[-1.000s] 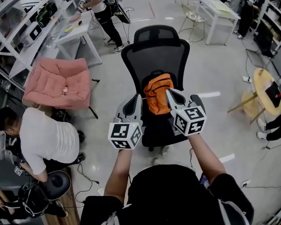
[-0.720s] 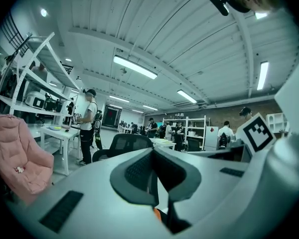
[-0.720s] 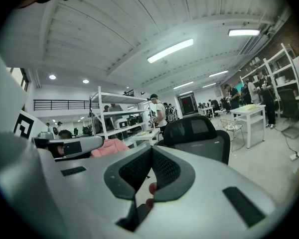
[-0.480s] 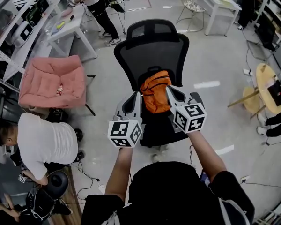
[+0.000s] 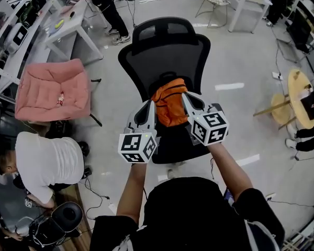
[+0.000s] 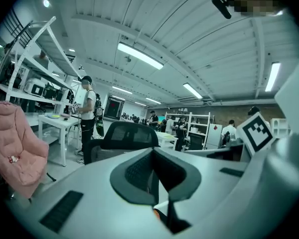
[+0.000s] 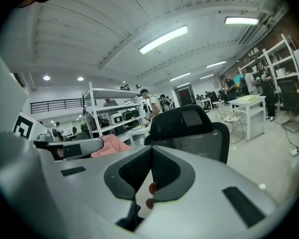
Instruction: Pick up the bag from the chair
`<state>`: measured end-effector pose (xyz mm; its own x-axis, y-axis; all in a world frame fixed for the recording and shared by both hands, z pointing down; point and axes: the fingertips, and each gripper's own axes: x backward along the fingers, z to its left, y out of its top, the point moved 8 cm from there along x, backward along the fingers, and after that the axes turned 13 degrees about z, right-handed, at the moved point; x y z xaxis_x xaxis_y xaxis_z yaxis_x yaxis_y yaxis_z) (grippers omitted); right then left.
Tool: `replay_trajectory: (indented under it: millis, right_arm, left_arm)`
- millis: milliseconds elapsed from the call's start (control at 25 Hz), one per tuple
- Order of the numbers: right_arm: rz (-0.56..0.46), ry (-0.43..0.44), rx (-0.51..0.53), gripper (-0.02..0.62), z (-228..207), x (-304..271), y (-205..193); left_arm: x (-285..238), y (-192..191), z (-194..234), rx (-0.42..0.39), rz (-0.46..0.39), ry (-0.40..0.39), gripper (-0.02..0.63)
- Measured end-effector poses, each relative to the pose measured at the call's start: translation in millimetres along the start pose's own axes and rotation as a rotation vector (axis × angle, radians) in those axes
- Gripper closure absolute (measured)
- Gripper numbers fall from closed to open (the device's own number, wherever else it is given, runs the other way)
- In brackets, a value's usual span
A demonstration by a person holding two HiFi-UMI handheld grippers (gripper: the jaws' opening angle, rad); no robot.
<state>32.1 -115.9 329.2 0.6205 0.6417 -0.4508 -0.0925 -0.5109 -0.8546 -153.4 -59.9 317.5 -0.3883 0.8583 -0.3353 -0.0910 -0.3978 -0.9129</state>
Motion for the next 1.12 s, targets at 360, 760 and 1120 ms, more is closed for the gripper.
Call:
replay_trajectory:
  millis: [360, 760, 1120]
  right_arm:
    - [0.065, -0.001, -0.029, 0.594, -37, -37, -13]
    - [0.158, -0.002, -0.064, 0.594, -72, -74, -38]
    - [0.247, -0.008, -0.076, 0.594, -101, -103, -63]
  left_arm:
    - [-51, -26, 12, 0.039, 0.080, -0.003, 0.597]
    - [-97, -64, 20, 0.093, 0.185, -0.020, 0.597]
    - [-127, -99, 34, 0.164, 0.200, -0.025, 0.597]
